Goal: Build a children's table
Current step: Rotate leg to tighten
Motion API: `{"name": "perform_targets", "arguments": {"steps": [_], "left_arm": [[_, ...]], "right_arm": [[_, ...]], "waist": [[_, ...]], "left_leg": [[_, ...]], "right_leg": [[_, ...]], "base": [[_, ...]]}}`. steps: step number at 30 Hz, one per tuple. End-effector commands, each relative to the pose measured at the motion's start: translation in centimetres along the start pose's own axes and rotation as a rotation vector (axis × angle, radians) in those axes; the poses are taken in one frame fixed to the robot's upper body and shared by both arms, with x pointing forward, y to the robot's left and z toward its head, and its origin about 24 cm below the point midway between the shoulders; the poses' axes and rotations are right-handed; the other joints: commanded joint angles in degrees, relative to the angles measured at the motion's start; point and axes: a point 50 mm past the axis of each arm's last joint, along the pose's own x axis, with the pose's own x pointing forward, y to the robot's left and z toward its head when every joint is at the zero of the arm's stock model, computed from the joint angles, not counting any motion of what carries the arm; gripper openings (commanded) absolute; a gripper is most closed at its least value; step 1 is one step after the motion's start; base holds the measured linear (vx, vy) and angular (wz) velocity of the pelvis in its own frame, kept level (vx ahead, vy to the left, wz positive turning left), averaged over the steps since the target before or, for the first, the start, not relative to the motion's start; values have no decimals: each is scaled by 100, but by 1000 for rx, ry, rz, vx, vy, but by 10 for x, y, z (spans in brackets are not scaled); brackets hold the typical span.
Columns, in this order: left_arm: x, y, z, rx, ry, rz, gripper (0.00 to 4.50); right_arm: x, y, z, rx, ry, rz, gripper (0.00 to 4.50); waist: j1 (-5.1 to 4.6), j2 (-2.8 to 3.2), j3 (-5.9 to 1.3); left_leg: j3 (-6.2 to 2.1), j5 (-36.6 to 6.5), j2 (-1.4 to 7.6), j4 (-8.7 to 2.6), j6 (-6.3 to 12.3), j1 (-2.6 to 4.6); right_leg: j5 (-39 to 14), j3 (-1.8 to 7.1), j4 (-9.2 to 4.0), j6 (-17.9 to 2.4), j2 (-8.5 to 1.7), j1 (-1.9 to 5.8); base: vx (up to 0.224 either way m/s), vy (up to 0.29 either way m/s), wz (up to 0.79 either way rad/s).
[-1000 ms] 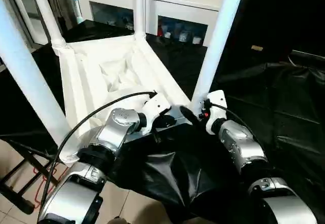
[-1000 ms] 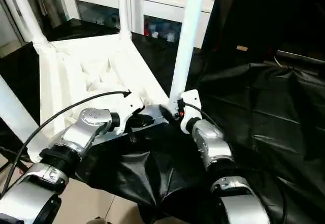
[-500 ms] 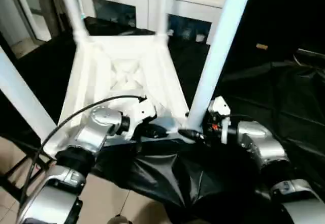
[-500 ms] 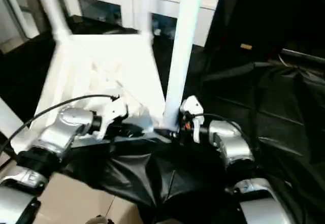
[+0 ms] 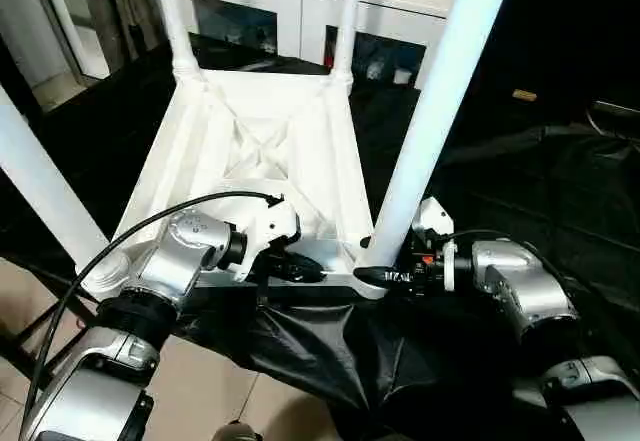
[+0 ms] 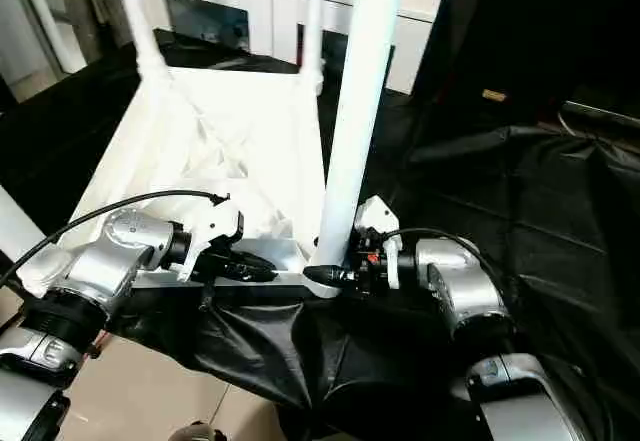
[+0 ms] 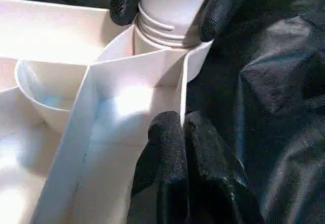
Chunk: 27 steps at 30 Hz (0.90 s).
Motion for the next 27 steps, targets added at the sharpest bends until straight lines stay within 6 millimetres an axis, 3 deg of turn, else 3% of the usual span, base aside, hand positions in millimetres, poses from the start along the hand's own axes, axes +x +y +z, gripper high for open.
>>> {"name": "perform_targets", "arguments": {"steps": [1, 2, 7, 11, 14, 16, 18, 20, 23, 27], "left_arm": [[6, 4, 7, -1, -29, 77, 0], [7, 4, 7, -1, -29, 79, 0], [20, 10, 13, -22, -40, 175, 0], [36, 14, 20, -53, -47, 257, 0], [50, 14, 28, -69, -65, 307, 0], [55, 12, 30, -75, -74, 312, 0], [61, 10, 33, -79, -90, 305, 0], [61, 9, 34, -77, -97, 297, 0], [60, 9, 33, -73, -96, 296, 0], [50, 9, 30, -42, -89, 248, 0]], "right_arm": [[19, 8, -9, 42, -1, 2, 259], [20, 8, -9, 44, -1, -3, 259], [34, -7, -16, 103, 7, -300, 257], [47, -16, -13, 207, -39, -509, 257], [62, -14, -10, 191, -40, -563, 257], [66, -12, -10, 192, -39, -573, 313], [71, -10, -10, 208, -47, -564, 327], [71, -11, -9, 199, -45, -557, 330], [68, -13, -7, 175, -41, -561, 372], [55, -16, 0, 97, -59, -453, 372]], "waist": [[-9, 21, -346], [-9, 21, -346], [-159, 35, -292], [-251, 39, -278], [-258, 36, -289], [-261, 29, -296], [-254, 18, -304], [-245, 33, -312], [-246, 40, -311], [-233, 54, -317]], "left_leg": [[-12, -1294, 169, -347, 154, 76], [-12, -1294, 169, -347, 154, 76], [-101, -2060, 147, -432, -176, 124], [-110, -2262, 131, -429, -232, 168], [-101, -2211, 132, -422, -179, 159], [-89, -2124, 123, -418, -115, 140], [-78, -2026, 128, -416, -68, 140], [-74, -1912, 131, -421, -37, 118], [-69, -1863, 131, -424, -35, 106], [-57, -1853, 130, -411, 16, 113]], "right_leg": [[-1001, 246, -389, -1252, -386, 285], [-1001, 246, -389, -1252, -386, 285], [-2553, 243, -553, -808, -440, 252], [-2849, 242, -609, -732, -431, 200], [-2680, 252, -611, -722, -417, 195], [-2523, 258, -601, -755, -412, 207], [-2333, 266, -581, -798, -405, 209], [-2072, 268, -551, -865, -393, 233], [-1834, 268, -523, -934, -383, 246], [-1707, 276, -522, -986, -389, 259]], "base": [[0, 0, 0], [0, 0, 0], [0, 0, 0], [0, 0, 0], [0, 0, 0], [0, 0, 0], [0, 0, 0], [0, 0, 0], [0, 0, 0], [0, 0, 0]]}}
